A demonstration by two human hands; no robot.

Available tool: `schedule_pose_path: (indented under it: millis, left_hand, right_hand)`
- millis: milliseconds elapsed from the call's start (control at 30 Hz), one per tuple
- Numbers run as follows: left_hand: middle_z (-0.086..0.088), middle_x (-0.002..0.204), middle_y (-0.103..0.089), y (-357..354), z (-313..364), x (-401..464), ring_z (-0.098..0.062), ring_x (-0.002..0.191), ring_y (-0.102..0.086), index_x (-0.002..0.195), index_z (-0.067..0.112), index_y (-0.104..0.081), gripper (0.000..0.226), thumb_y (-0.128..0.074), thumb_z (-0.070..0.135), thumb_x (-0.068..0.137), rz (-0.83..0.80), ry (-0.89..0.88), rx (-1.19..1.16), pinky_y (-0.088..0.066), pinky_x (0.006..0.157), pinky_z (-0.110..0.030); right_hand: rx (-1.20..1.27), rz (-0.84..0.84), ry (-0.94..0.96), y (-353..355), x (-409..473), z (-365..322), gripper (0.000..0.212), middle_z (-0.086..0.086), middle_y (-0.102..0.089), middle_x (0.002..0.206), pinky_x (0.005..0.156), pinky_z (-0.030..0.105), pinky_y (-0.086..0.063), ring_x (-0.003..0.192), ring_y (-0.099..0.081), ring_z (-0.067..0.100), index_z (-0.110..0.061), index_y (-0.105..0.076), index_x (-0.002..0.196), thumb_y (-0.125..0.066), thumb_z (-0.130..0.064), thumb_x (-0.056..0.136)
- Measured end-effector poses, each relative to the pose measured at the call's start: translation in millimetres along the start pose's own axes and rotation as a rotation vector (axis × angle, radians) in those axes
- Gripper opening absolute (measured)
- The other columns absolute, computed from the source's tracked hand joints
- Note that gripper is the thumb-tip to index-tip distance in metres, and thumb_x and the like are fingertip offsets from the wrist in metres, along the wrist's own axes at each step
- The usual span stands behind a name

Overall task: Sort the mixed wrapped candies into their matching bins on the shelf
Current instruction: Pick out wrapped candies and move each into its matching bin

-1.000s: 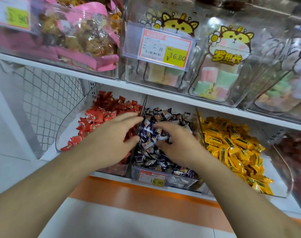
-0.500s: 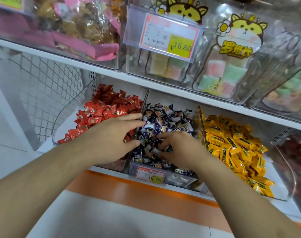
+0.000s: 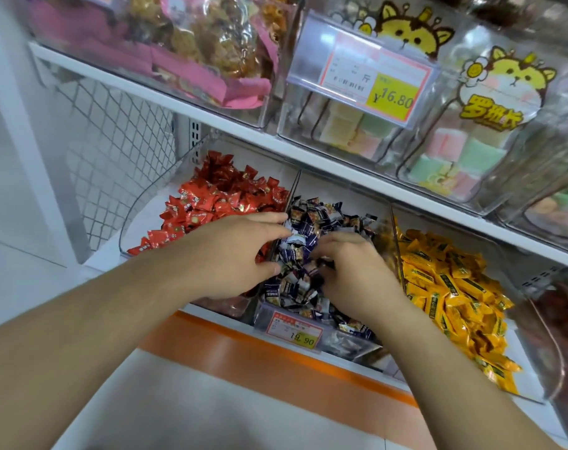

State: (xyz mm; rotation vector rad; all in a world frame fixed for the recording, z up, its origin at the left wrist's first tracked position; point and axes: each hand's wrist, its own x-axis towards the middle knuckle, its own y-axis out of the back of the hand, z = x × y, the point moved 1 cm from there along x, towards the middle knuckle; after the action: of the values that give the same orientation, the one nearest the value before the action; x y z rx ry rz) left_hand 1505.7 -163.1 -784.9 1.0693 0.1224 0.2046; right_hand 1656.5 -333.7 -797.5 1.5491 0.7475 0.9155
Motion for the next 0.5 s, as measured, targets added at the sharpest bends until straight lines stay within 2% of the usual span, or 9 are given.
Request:
schedule_pose_path:
  millis: [100, 167, 200, 367, 433, 500]
  left_hand:
    - [0.034, 0.165, -0.009, -2, 0, 0, -0.003, 0.152, -0.026, 0.156, 0.047, -0.033, 0.063, -0.060, 0.049, 0.099, 0.018, -0.008, 0.003, -0.030, 0.124, -0.039]
    - [0.033, 0.165, -0.010, -3, 0, 0, -0.003, 0.152, -0.025, 0.156, 0.046, -0.035, 0.062, -0.060, 0.048, 0.100, 0.024, -0.013, -0.005, -0.030, 0.124, -0.041]
    - [0.033, 0.165, -0.010, -3, -1, 0, -0.003, 0.152, -0.025, 0.156, 0.046, -0.035, 0.062, -0.060, 0.047, 0.100, 0.027, -0.015, -0.009, -0.029, 0.125, -0.041]
    - [0.033, 0.165, -0.010, -3, 0, -1, -0.002, 0.152, -0.023, 0.156, 0.045, -0.035, 0.061, -0.060, 0.045, 0.101, 0.027, -0.005, -0.015, -0.026, 0.125, -0.036]
    - [0.033, 0.166, -0.010, -3, 1, -1, -0.003, 0.152, -0.023, 0.156, 0.044, -0.036, 0.060, -0.060, 0.044, 0.101, 0.028, -0.007, -0.026, -0.025, 0.125, -0.036]
    - [0.032, 0.166, -0.010, -3, 1, -1, -0.003, 0.153, -0.023, 0.156, 0.043, -0.036, 0.060, -0.061, 0.043, 0.101, 0.032, -0.008, -0.035, -0.024, 0.126, -0.036]
  right_hand:
    - [0.172, -0.023, -0.019, -15, 2, -14, 0.018, -0.005, -0.071, 0.110, 0.084, 0.037, -0.059, 0.099, -0.065, 0.016, -0.026, -0.075, 0.112, -0.072, -0.025, 0.094]
    - [0.149, -0.029, -0.085, -26, 3, -16, 0.010, -0.003, -0.071, 0.095, 0.070, 0.041, -0.061, 0.083, -0.066, 0.020, -0.028, -0.074, 0.101, -0.073, -0.034, 0.093]
    - [0.129, -0.035, -0.120, -30, 3, -16, 0.008, -0.002, -0.071, 0.090, 0.068, 0.042, -0.061, 0.080, -0.067, 0.022, -0.027, -0.074, 0.097, -0.073, -0.034, 0.092]
    - [0.108, -0.115, -0.208, -31, 8, -7, 0.028, -0.003, -0.076, 0.110, 0.085, 0.041, -0.062, 0.097, -0.072, 0.021, -0.033, -0.078, 0.114, -0.072, -0.018, 0.091]
    - [0.159, -0.109, -0.219, -33, 8, -4, 0.023, -0.007, -0.077, 0.109, 0.087, 0.039, -0.061, 0.096, -0.071, 0.017, -0.034, -0.080, 0.111, -0.073, -0.022, 0.092]
    - [0.234, -0.098, -0.237, -35, 9, -5, 0.014, -0.010, -0.078, 0.099, 0.084, 0.038, -0.061, 0.086, -0.071, 0.013, -0.034, -0.081, 0.104, -0.073, -0.029, 0.094]
